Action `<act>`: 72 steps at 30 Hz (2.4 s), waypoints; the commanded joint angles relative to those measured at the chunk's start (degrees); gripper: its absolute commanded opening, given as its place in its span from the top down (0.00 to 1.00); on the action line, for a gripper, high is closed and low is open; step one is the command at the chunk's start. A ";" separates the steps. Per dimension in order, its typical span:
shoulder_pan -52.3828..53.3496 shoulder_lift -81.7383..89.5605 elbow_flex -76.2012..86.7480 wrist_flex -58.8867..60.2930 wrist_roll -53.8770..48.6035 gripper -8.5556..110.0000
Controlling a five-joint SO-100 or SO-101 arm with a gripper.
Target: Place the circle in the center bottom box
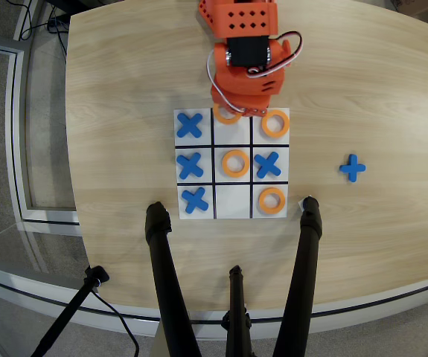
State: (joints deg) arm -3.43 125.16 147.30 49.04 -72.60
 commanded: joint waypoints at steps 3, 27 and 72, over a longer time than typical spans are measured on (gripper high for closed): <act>-1.14 -3.69 -0.88 -4.48 0.79 0.93; -2.37 -13.71 -2.72 -12.57 1.85 0.93; -1.58 37.27 4.31 28.65 -11.07 0.82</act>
State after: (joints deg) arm -4.13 156.88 147.22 77.34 -82.44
